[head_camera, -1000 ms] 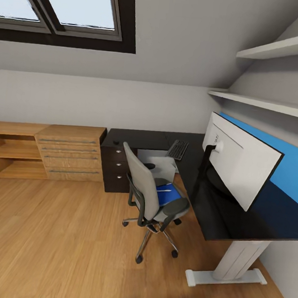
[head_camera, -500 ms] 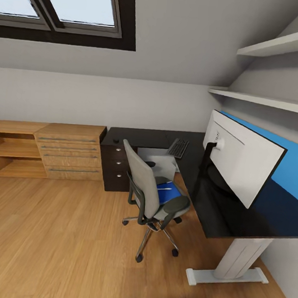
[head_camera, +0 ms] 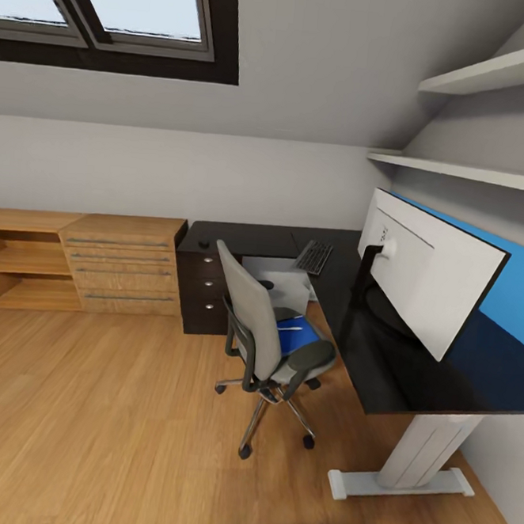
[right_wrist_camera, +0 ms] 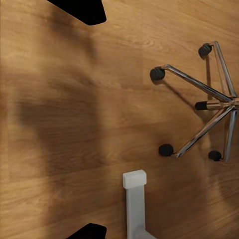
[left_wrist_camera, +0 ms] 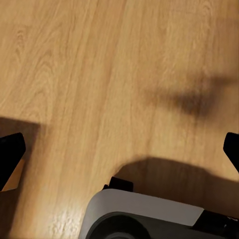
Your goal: In the bedroom, organize the workspace by keeping the computer under the desk, ensuring the monitor is on the desk, placing the keyboard on the desk next to the monitor, placing the mouse on the desk next to the keyboard, moving the folder from the swivel chair onto the desk next to the mouse, stacking the notebook on top of the folder with the pen on top of the notebook, and positioning the swivel chair next to the desk.
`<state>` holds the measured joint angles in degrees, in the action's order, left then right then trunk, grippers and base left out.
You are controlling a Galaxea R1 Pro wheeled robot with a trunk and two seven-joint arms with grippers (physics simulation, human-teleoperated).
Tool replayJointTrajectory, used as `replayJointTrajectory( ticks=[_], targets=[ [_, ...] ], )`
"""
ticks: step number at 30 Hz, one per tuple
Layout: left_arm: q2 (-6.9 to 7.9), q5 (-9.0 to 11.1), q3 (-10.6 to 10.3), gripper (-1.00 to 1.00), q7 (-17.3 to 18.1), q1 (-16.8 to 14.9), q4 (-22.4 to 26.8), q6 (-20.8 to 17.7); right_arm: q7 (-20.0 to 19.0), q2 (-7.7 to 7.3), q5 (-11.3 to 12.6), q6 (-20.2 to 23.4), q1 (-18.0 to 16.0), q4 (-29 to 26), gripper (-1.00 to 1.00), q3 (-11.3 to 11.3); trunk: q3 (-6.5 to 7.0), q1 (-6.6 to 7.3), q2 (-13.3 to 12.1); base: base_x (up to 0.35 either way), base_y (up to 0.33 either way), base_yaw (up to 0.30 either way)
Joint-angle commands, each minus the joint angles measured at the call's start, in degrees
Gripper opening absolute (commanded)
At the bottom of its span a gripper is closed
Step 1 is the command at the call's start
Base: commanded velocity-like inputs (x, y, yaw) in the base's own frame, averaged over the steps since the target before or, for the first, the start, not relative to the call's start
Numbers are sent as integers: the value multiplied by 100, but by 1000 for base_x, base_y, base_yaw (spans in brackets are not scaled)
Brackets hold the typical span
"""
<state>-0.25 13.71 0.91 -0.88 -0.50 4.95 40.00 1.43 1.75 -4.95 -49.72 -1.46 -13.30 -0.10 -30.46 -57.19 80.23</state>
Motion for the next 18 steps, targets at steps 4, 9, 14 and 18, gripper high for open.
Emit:
replayJointTrajectory(
  ticks=[4, 9, 14, 18],
  targets=[
    [-1, -6, 5, 100, -9, -3, -2, 16, 17, 15, -32, -36, -3, 3, 100, 1, -78, -88, 165, 0, 0, 0],
    [-1, -8, 5, 100, -12, -2, -2, 16, 21, 28, -32, -38, -3, 3, 100, 1, -168, -198, 365, 0, 0, 5],
    [-1, -8, 5, 100, -10, -3, -2, 16, 23, 33, -32, -38, -3, 3, 100, 1, -257, -308, 566, 0, 0, 103],
    [-1, -8, 7, 100, -10, -3, -2, 16, 23, 34, -29, -38, -3, 3, 100, 1, -329, -396, 726, 0, 0, 210]
  ],
)
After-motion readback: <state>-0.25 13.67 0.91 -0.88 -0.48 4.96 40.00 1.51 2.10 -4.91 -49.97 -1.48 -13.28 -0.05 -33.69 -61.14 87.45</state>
